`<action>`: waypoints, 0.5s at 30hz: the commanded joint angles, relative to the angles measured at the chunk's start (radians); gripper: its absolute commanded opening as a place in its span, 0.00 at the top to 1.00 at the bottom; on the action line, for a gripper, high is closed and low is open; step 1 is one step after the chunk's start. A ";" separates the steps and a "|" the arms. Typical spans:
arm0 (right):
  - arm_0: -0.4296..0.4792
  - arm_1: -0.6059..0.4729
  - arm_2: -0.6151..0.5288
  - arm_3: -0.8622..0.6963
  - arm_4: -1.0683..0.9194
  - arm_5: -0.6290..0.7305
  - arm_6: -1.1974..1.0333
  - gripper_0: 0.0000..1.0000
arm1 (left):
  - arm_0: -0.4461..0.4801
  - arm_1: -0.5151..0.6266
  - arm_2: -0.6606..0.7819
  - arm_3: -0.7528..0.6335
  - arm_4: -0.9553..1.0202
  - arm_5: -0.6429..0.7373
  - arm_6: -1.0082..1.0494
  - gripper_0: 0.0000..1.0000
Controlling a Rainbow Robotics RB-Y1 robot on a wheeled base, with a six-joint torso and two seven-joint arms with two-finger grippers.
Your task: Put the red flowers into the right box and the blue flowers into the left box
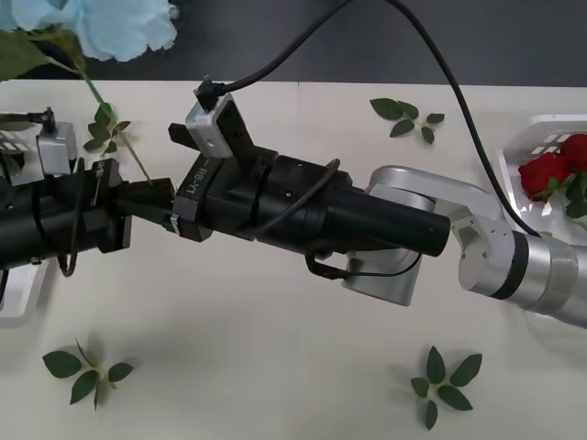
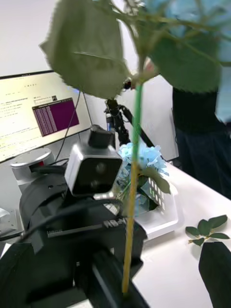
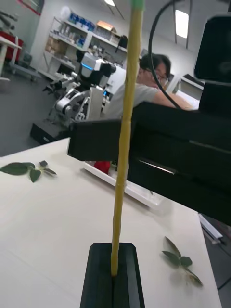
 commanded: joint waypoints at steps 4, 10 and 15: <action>0.028 0.011 0.015 -0.021 -0.009 -0.005 -0.044 0.00 | 0.100 0.082 0.064 -0.017 0.073 -0.034 0.016 1.00; 0.036 -0.045 0.000 -0.072 -0.025 -0.005 -0.056 0.00 | 0.212 0.143 0.121 -0.018 0.134 -0.094 0.016 1.00; 0.062 -0.144 -0.052 -0.149 -0.038 0.021 -0.070 0.00 | 0.312 0.209 0.171 -0.017 0.197 -0.131 0.016 1.00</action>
